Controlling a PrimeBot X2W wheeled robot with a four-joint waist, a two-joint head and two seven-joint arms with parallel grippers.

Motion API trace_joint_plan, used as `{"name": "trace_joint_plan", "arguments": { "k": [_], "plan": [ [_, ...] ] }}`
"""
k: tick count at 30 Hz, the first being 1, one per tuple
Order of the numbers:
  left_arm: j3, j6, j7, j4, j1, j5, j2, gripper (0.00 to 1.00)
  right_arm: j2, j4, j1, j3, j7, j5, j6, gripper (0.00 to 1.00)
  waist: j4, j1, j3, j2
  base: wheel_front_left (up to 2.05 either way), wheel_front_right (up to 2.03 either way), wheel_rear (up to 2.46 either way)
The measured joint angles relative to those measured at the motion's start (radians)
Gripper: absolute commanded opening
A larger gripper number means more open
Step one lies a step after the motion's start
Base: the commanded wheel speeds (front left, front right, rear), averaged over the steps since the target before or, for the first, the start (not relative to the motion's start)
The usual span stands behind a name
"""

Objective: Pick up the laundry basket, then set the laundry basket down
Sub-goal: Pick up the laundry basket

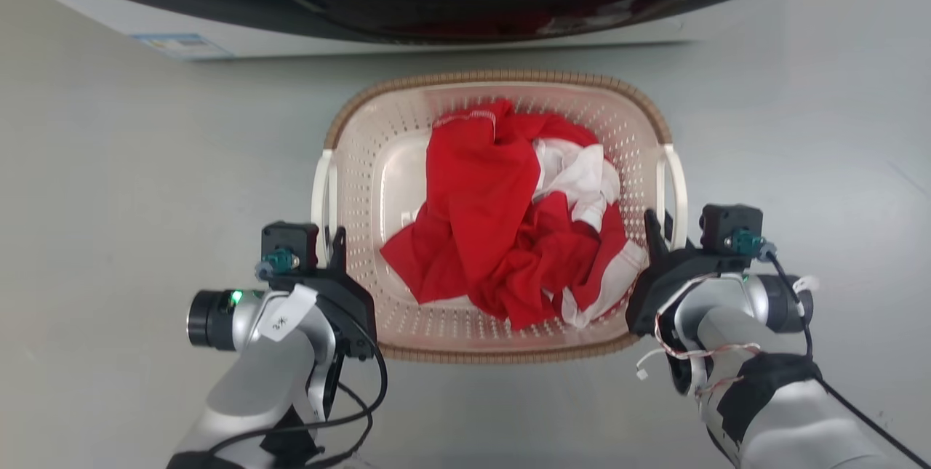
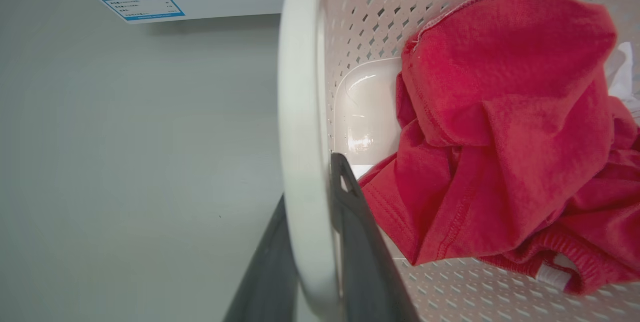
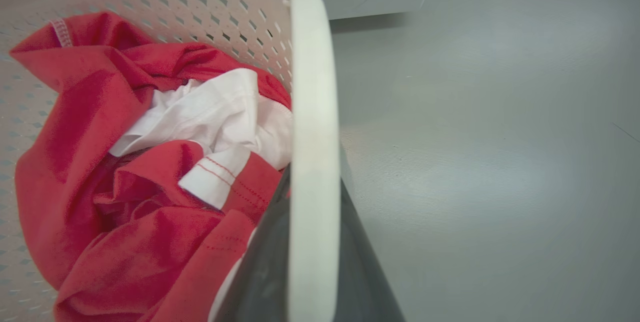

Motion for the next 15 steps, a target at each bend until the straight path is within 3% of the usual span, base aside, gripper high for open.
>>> {"name": "trace_joint_plan", "arguments": {
  "k": [15],
  "plan": [
    [-0.074,0.0,0.068,0.024,0.132,-0.07,0.004,0.0,0.0,-0.006,0.122,0.113,0.093,0.111,0.0,0.0,-0.003,0.0,-0.204,0.0,0.0,0.0,0.0]
  ]
}}
